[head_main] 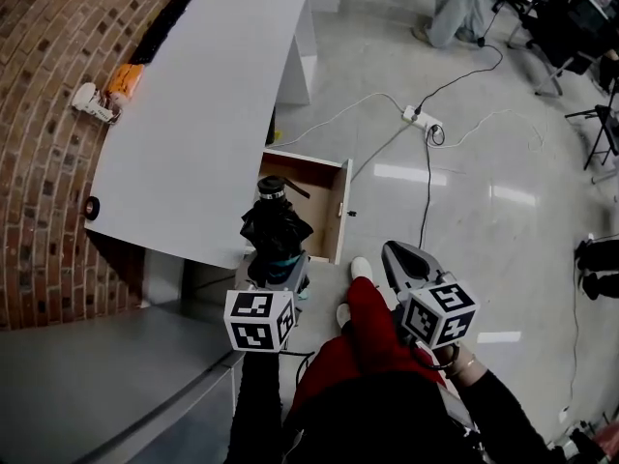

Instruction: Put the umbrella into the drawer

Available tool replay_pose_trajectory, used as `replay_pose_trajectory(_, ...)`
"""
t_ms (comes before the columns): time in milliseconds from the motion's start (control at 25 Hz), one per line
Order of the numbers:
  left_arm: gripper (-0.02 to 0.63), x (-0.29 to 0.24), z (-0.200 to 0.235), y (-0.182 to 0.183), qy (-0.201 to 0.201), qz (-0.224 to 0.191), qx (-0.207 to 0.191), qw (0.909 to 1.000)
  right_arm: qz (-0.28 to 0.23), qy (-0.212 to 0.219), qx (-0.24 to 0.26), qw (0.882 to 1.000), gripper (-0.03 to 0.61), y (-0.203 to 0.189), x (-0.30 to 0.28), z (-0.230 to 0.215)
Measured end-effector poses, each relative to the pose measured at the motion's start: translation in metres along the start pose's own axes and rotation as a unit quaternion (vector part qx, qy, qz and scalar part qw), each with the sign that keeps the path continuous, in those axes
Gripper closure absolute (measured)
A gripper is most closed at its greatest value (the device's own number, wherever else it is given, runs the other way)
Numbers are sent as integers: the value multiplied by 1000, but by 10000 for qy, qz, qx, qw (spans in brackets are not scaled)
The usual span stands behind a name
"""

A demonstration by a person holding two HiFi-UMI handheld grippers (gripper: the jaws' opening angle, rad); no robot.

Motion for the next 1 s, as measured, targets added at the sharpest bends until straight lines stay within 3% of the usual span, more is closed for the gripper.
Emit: replay_pose_trajectory(1000, 351, -136, 28, -4, -165, 963, 122, 9951, 737, 15, -175, 9971, 568, -4, -99, -58)
Point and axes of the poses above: the fingertips, and each gripper's own axes: x backward along the fingers, z to its left, y out of its top, the point moved 10 cm from there along x, backward along the fingers, and after that the axes turned 9 degrees about -z, right-handed, at the moved point
